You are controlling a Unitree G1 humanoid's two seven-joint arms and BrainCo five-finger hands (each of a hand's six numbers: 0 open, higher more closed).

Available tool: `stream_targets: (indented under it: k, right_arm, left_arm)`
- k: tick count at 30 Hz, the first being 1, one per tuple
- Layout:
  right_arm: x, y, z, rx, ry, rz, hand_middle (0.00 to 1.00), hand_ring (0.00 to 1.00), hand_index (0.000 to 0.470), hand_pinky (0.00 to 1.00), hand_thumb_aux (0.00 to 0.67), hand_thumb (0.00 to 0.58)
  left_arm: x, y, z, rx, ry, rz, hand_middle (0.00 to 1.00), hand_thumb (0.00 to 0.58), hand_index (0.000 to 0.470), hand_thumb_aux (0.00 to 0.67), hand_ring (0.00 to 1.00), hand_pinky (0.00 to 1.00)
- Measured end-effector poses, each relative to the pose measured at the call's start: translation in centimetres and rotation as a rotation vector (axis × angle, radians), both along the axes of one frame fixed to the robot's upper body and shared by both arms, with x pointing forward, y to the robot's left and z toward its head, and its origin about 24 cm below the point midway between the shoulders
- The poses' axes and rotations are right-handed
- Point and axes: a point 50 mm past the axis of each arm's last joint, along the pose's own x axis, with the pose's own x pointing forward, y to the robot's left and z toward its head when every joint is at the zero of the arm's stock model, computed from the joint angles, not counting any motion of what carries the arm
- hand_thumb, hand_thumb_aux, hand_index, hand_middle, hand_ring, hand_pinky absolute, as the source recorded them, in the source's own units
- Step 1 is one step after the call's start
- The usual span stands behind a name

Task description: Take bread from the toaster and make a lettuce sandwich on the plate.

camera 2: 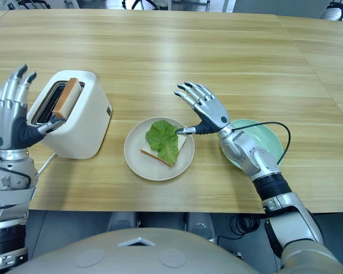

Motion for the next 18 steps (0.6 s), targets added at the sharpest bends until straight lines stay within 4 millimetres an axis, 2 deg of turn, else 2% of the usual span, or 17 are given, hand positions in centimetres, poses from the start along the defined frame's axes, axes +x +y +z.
stream_targets:
  k: [6,17,18]
  right_arm:
    - [0.1,0.0,-0.5,-0.004,0.012,-0.016,0.0,0.0,0.0,0.0,0.0,0.0]
    - [0.0,0.7,-1.3,-0.006,0.028,-0.002,0.0,0.0,0.0,0.0,0.0,0.0]
    - [0.0,0.8,-1.5,-0.007,0.033,0.0,0.0,0.0,0.0,0.0,0.0,0.0]
  left_arm:
    - [1.9,0.4,-1.5,0.023,0.102,0.041,0.0,0.0,0.0,0.0,0.0,0.0]
    - [3.7,1.0,-1.3,0.045,0.186,0.056,0.0,0.0,0.0,0.0,0.0,0.0]
    - [3.8,1.1,-1.2,0.049,0.195,0.059,0.0,0.053,0.022,0.032,0.0,0.0]
